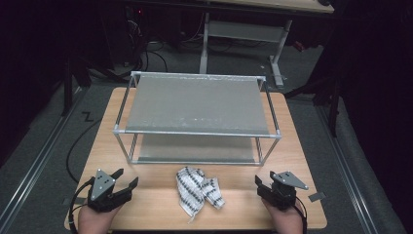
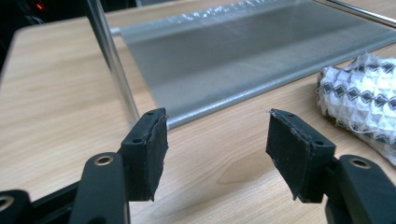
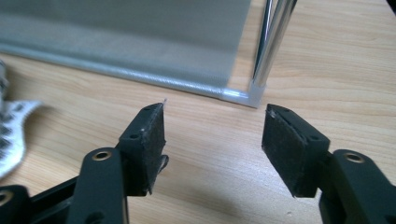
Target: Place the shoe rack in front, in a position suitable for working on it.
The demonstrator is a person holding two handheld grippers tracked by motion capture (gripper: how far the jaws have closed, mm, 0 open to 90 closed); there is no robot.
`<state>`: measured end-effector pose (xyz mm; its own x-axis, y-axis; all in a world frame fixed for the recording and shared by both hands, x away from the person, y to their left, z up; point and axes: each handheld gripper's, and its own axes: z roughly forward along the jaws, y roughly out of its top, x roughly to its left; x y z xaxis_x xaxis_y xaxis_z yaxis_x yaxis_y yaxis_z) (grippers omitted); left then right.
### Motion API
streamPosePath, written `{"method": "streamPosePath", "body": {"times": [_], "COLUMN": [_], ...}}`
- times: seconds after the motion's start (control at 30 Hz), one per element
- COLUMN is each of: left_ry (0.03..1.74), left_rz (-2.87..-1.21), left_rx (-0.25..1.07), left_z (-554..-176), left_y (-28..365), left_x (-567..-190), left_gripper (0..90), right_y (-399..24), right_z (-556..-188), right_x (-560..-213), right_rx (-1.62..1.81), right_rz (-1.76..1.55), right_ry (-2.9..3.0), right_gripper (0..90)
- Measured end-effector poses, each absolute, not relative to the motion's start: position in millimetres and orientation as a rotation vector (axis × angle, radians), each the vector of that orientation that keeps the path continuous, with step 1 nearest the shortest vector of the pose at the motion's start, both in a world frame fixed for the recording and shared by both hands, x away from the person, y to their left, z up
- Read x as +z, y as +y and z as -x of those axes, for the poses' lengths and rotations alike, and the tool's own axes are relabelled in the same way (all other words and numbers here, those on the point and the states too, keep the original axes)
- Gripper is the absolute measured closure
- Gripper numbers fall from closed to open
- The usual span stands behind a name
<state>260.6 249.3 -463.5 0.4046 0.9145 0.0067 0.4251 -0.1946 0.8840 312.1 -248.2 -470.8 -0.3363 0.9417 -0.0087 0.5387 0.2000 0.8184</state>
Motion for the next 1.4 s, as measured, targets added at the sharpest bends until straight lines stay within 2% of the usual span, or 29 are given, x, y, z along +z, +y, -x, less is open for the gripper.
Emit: {"method": "streamPosePath", "body": {"times": [0.23, 0.4, 0.5, 0.6, 0.7, 0.77, 0.87, 0.97, 1.17, 1.27, 1.4], "left_ry": [1.104, 1.087, 1.051, 1.085, 1.12, 1.139, 1.134, 1.089, 1.005, 0.975, 0.98], "left_rz": [-1.848, -1.822, -1.838, -1.795, -1.782, -1.76, -1.764, -1.849, -1.949, -1.966, -1.972], "left_rx": [0.702, 0.718, 0.733, 0.688, 0.653, 0.615, 0.563, 0.57, 0.55, 0.549, 0.531], "left_z": [-272.2, -279.6, -274.7, -271.0, -272.9, -279.7, -287.9, -292.7, -289.2, -286.4, -288.5], "left_y": [231.7, 223.2, 219.8, 226.3, 234.2, 236.5, 228.8, 206.4, 168.9, 160.7, 157.7], "left_x": [-463.1, -450.5, -443.8, -444.5, -452.2, -456.0, -459.6, -464.3, -464.2, -463.8, -463.9], "left_gripper": [34.7, 31.9, 30.5, 30.6, 30.3, 30.1, 31.2, 32.0, 40.3, 43.6, 43.4], "right_y": [-252.6, -252.6, -245.9, -240.7, -231.0, -222.4, -211.9, -204.0, -196.6, -198.7, -202.5], "right_z": [-312.7, -325.3, -331.0, -332.2, -330.1, -331.8, -333.0, -328.9, -314.7, -308.3, -304.3], "right_x": [-480.3, -479.0, -465.3, -455.5, -460.0, -466.3, -469.6, -467.3, -468.3, -468.5, -467.8], "right_rx": [0.986, 1.022, 1.036, 1.109, 1.124, 1.113, 1.113, 1.132, 1.131, 1.135, 1.133], "right_rz": [-1.363, -1.364, -1.266, -1.272, -1.243, -1.202, -1.202, -1.195, -1.179, -1.187, -1.187], "right_ry": [1.982, 2.002, 1.997, 1.973, 2.032, 2.122, 2.151, 2.154, 2.166, 2.164, 2.155], "right_gripper": [42.5, 36.6, 33.7, 30.4, 28.3, 23.8, 21.4, 18.9, 16.5, 16.4, 16.4]}}
